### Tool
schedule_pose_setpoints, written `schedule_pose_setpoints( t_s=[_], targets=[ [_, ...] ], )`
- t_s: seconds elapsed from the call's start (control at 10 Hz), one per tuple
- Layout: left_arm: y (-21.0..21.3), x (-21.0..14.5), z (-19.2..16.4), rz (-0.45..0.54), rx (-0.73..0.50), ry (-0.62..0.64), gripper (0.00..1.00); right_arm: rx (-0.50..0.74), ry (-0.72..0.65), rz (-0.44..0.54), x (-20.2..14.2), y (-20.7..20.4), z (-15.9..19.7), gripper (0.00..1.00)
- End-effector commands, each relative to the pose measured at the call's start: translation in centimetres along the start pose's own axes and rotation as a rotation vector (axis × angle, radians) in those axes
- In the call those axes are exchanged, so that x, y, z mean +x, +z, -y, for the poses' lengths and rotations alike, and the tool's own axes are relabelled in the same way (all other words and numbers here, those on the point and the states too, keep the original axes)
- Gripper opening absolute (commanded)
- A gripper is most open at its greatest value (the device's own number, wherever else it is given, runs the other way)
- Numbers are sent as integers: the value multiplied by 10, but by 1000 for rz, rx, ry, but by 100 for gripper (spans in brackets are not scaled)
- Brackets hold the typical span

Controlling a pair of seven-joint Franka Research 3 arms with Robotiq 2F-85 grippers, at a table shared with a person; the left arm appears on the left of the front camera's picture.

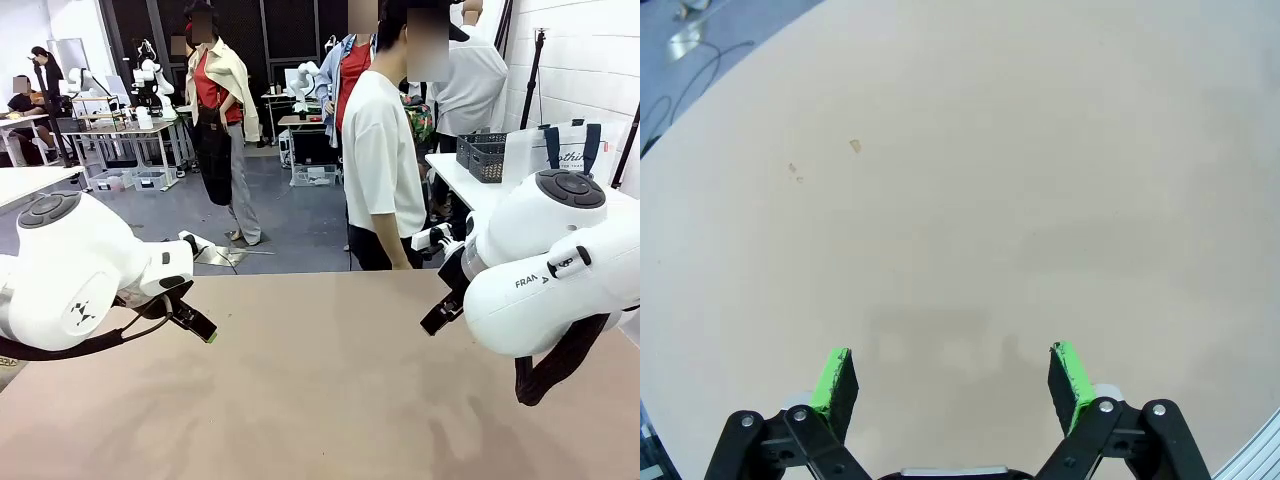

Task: Transfer purchased items from the store into the shopping bag.
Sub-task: Open the Reusable shopping bag in the center of the table.

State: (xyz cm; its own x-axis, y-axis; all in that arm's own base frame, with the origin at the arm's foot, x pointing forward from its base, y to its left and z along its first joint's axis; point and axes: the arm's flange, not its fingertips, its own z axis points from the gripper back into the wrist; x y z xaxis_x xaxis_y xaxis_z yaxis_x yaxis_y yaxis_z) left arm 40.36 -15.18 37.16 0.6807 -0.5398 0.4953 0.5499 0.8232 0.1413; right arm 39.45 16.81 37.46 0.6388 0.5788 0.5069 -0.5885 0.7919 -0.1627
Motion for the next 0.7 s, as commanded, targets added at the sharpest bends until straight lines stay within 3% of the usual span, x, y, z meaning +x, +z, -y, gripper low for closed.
schedule_pose_setpoints(
  t_s=[0.0, 0.4, 0.6],
  targets=[
    [0, 0, -1, 0, 0, 2, 100, 0, -1, 0, 0, 0, 0, 100],
    [0, 0, 0, 0, 0, 0, 100, 0, 0, 0, 0, 0, 0, 100],
    [71, 18, -40, 235, 76, 87, 100, -17, -158, 256, 30, 72, 37, 100]
  ],
)
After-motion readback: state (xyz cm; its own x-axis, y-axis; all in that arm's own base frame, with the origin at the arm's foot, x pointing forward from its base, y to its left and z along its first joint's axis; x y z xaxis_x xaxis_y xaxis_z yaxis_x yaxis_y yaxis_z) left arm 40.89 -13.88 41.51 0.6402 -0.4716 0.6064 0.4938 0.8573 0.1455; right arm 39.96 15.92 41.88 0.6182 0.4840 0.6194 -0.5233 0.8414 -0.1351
